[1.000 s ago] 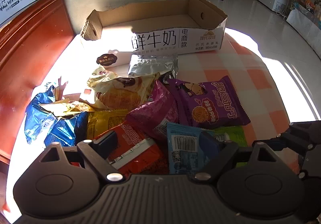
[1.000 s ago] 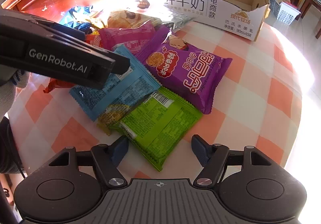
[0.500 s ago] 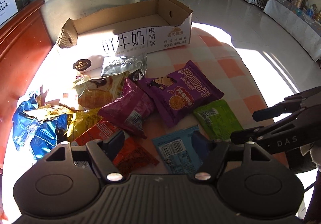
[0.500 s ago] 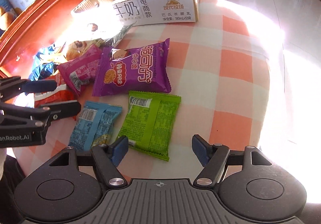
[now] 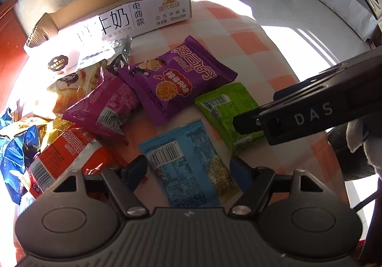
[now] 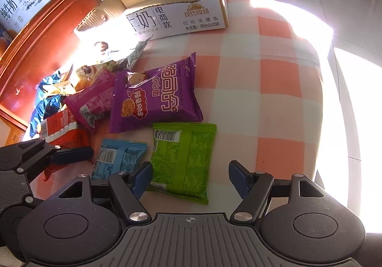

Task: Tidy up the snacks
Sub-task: 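Move left gripper to light-blue packet while right gripper approaches green packet, then close left gripper on light-blue packet while right gripper closes on green packet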

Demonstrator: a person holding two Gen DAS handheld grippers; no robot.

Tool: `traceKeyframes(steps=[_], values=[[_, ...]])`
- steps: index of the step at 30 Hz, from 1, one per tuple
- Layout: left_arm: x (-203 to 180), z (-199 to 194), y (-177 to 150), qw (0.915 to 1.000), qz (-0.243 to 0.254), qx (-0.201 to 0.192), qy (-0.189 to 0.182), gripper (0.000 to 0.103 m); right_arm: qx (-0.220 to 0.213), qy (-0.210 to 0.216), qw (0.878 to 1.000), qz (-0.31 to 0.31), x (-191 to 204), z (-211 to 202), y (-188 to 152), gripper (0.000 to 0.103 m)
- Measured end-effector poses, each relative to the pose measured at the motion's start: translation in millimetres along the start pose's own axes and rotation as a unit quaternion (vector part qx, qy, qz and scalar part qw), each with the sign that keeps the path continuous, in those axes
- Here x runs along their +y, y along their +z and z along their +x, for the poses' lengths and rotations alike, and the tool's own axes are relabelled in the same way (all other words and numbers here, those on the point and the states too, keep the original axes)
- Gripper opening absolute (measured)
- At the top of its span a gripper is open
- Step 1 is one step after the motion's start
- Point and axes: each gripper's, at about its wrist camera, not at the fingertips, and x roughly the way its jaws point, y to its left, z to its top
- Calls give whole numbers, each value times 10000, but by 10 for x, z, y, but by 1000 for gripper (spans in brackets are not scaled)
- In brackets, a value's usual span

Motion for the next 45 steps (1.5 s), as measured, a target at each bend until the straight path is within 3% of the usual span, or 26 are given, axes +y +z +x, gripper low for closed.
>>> traceKeyframes(steps=[12, 17, 22, 28, 30, 35, 45], values=[[212, 15, -110, 9991, -225, 120, 331, 82, 186, -275, 9994, -31, 146, 160, 18, 75], [197, 60, -141, 9989, -215, 245, 332, 101, 198, -399, 9988, -224, 195, 193, 2, 75], [165, 92, -125, 9990, -197, 156, 358, 102, 141, -466, 9982, -344, 212, 193, -13, 75], [109, 59, -130, 9998, 12, -11, 197, 89, 104, -525, 9971, -547, 232, 185, -40, 69], [91, 34, -135, 9998, 82, -66, 148, 80, 73, -491, 9969, -616, 217, 159, -42, 60], [104, -23, -135, 9996, 82, -223, 163, 54, 54, -397, 9969, -678, 191, 114, -63, 53], [63, -124, -209, 9992, 104, -320, 238, 50, -27, -256, 9954, -923, 209, 10, -130, 50]])
